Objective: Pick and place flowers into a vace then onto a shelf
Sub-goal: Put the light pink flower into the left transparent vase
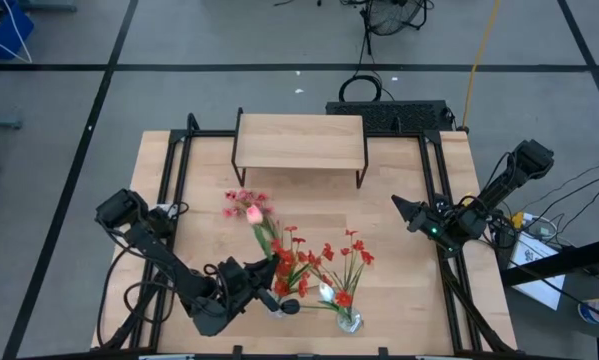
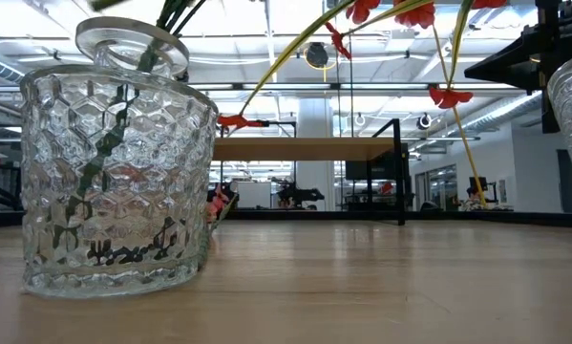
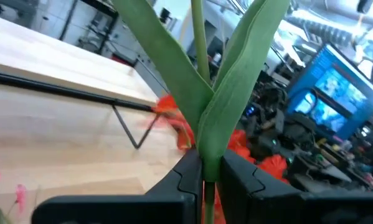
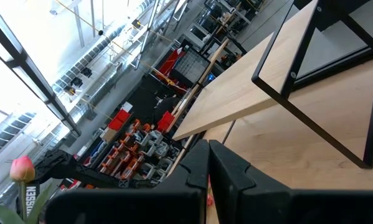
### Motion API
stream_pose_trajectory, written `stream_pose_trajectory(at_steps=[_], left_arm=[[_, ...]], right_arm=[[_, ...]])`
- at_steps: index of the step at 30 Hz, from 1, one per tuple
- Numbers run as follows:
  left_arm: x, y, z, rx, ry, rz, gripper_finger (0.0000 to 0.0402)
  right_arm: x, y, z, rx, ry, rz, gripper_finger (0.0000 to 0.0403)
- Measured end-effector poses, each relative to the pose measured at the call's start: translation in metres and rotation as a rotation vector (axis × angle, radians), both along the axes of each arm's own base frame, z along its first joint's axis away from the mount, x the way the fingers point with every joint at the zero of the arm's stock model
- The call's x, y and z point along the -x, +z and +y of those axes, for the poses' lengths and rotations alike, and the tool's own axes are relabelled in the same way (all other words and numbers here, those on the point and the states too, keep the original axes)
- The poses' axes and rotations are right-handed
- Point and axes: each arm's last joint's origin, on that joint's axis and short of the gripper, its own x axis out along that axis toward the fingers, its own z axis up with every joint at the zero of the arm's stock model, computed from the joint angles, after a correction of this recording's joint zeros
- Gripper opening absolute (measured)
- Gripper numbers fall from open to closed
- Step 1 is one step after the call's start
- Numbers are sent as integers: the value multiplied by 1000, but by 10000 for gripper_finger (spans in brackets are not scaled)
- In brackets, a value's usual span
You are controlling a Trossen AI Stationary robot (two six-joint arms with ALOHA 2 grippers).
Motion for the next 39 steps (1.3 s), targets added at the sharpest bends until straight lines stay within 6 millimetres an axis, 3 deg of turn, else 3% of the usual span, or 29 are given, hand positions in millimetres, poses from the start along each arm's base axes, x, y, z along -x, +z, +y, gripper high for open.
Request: stream_pose_trajectory(at_steps=[19, 24, 31, 36, 39], left_arm=[[1, -5, -1, 65, 1, -65, 29], [-2, -12, 4, 55, 12, -55, 9], [-4, -19, 2, 49, 11, -48, 27], [-5, -32, -4, 28, 4, -27, 15], [-2, -29, -6, 32, 0, -32, 13]], right_arm=[[0, 0, 0, 0, 0, 0, 4], [0, 0, 0, 0, 0, 0, 4], [0, 0, 0, 0, 0, 0, 4], [0, 0, 0, 1, 0, 0, 4], [0, 0, 0, 0, 0, 0, 4]])
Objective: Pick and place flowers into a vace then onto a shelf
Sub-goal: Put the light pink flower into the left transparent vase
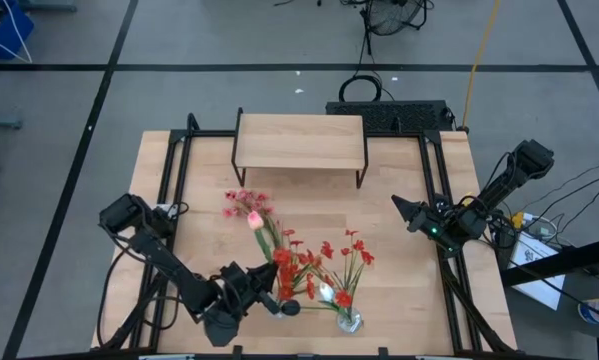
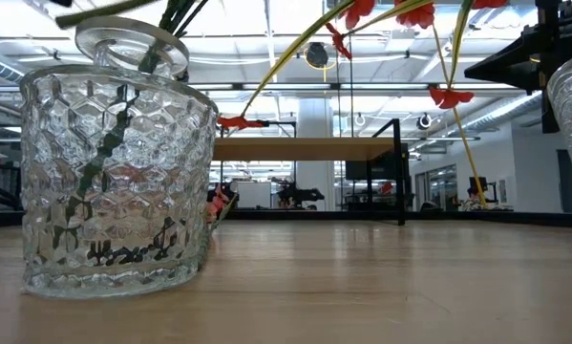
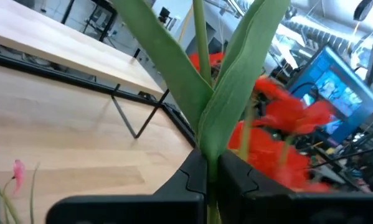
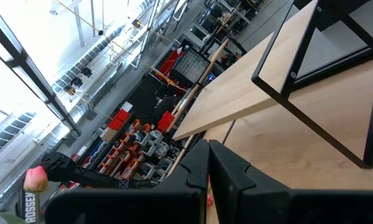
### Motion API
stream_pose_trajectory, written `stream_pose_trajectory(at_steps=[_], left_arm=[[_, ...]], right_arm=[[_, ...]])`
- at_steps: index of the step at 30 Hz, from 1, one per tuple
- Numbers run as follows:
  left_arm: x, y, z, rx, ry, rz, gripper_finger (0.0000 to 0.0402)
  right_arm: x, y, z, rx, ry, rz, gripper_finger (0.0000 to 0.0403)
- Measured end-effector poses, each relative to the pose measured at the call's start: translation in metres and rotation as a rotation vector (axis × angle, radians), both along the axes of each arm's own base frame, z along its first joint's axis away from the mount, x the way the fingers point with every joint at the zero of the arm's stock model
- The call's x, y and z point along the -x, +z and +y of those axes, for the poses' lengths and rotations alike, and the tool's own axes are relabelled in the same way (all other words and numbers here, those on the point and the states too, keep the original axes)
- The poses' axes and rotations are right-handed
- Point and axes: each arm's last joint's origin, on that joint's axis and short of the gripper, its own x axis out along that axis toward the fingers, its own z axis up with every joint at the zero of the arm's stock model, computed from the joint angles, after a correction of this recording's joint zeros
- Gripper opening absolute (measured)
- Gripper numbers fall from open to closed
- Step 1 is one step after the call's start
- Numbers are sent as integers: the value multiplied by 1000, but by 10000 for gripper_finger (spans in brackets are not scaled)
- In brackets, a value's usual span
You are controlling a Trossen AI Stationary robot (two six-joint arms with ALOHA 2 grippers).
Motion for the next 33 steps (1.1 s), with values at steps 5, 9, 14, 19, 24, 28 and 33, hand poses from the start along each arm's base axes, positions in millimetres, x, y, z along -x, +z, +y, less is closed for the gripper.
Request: stream_pose_trajectory(at_steps=[5, 9, 14, 19, 24, 28, 33], left_arm=[[2, 1, -3, 8, -8, -8, 20], [0, 2, 0, -3, 1, 2, 14], [5, 9, -6, -31, -13, 30, 25], [19, 44, -6, -31, -41, 31, 33], [30, 75, 7, -13, -41, 14, 34], [34, 91, 17, 71, -33, -67, 34], [32, 107, 37, 138, 11, -139, 35]], right_arm=[[0, 0, 0, 0, 0, 0, 4], [0, 0, 0, 0, 0, 0, 4], [0, 0, 0, 0, 0, 0, 4], [0, 0, 0, 0, 0, 0, 4], [0, 0, 0, 0, 0, 0, 4], [0, 0, 0, 0, 0, 0, 4], [0, 0, 0, 0, 0, 0, 4]])
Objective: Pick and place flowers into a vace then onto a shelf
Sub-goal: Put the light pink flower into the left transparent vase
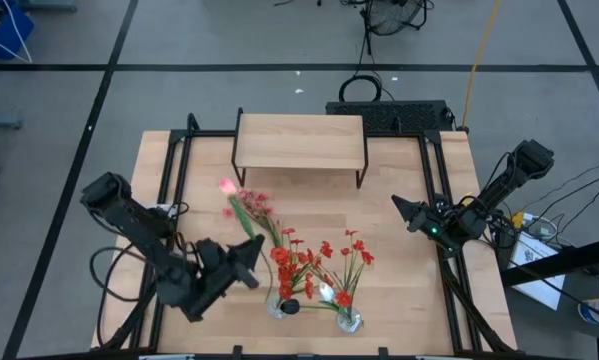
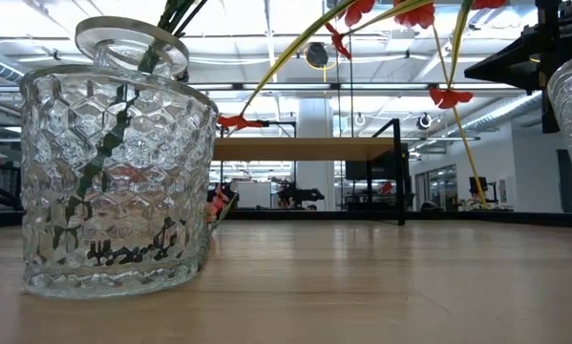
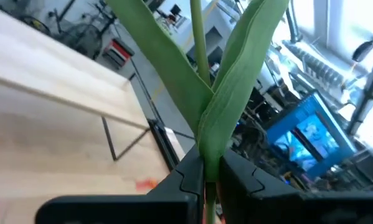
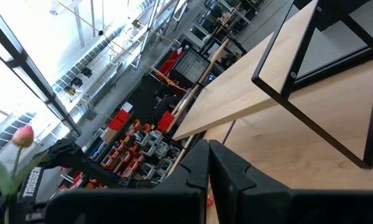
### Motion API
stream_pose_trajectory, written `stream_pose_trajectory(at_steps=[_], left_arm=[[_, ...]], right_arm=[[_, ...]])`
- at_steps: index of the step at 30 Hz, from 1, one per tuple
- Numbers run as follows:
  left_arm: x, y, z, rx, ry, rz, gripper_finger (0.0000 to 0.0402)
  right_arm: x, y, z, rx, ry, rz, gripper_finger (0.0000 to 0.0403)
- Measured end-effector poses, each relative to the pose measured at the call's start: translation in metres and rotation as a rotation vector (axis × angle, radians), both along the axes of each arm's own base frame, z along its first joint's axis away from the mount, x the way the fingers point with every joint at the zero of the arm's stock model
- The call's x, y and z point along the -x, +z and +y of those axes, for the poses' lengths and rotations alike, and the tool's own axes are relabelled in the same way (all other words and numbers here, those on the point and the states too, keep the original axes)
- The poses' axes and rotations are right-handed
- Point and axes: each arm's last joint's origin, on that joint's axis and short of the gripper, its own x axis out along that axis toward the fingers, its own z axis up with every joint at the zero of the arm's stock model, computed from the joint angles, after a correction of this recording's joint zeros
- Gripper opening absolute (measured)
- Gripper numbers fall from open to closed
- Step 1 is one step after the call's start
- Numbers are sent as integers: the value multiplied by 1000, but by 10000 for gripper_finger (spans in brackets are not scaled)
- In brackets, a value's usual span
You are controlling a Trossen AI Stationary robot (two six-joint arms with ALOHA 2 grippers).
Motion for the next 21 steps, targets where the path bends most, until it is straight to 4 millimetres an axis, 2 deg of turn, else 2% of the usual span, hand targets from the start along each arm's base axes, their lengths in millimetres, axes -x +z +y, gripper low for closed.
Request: stream_pose_trajectory(at_steps=[4, 11, 16, 21], left_arm=[[-3, 7, 10, -59, 28, 62, 35], [-9, -7, 12, -220, 44, 237, 35], [-12, -12, 16, -223, 59, 243, 35], [-22, -13, 29, -210, 106, 240, 35]], right_arm=[[0, 0, 0, 0, 0, 0, 4], [0, 0, 0, 0, 0, 0, 4], [0, 0, 0, 0, 0, 0, 4], [0, 0, 0, 0, 0, 0, 4]])
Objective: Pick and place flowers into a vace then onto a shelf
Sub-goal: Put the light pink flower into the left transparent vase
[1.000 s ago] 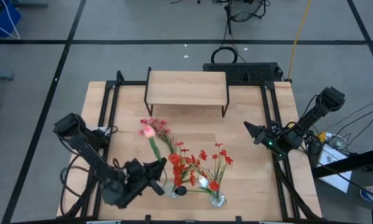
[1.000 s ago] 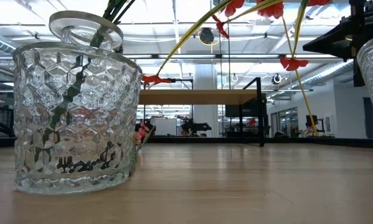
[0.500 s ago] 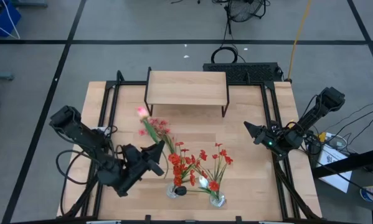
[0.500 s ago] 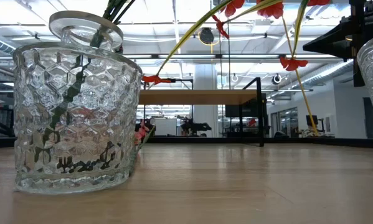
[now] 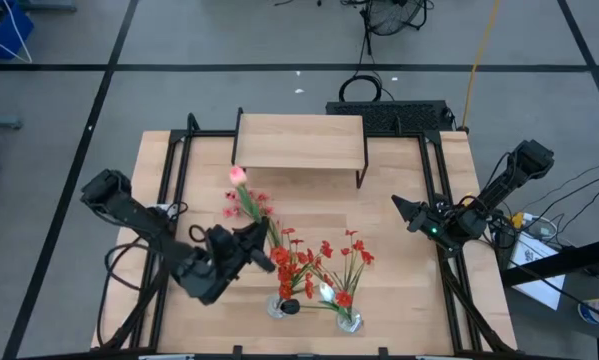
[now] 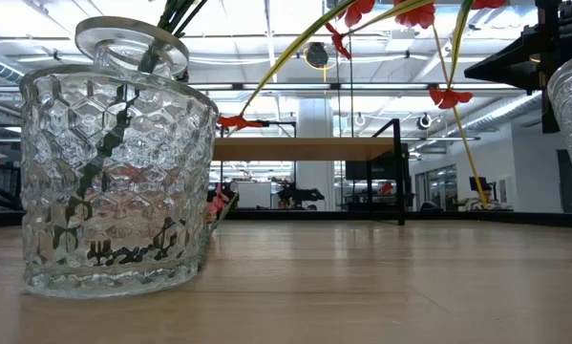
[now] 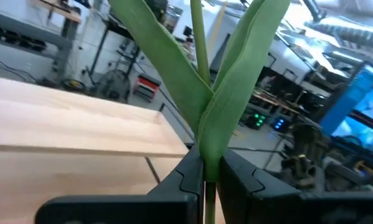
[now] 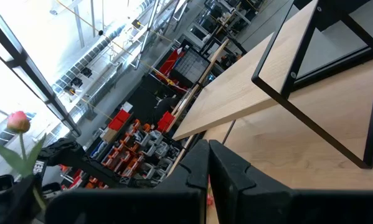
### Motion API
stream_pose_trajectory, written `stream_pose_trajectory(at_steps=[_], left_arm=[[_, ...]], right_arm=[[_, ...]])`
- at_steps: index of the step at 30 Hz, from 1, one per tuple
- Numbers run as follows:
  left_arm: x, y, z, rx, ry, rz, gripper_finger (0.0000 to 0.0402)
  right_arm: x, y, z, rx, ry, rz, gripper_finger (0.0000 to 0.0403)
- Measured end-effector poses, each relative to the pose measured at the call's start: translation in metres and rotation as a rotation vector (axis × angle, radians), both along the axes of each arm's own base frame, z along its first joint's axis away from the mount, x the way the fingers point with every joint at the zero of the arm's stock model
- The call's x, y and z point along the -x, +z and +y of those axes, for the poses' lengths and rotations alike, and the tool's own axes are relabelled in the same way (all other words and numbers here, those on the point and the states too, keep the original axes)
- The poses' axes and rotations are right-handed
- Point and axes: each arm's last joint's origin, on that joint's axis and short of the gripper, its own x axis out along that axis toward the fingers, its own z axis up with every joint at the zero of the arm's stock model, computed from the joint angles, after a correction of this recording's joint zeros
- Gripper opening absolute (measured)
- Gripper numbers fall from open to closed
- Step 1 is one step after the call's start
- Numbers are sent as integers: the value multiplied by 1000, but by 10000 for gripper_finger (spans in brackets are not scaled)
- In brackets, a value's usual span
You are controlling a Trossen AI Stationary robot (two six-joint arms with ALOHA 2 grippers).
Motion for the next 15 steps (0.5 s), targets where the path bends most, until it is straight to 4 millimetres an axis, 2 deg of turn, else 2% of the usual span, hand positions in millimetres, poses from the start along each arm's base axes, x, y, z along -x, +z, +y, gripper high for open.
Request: stream_pose_trajectory(at_steps=[4, 9, 15], left_arm=[[2, 4, -1, 43, -5, -55, 35], [3, 14, 10, 44, 19, -57, 35], [5, 19, 15, -90, 30, 119, 35]], right_arm=[[0, 0, 0, 0, 0, 0, 4], [0, 0, 0, 0, 0, 0, 4], [0, 0, 0, 0, 0, 0, 4]])
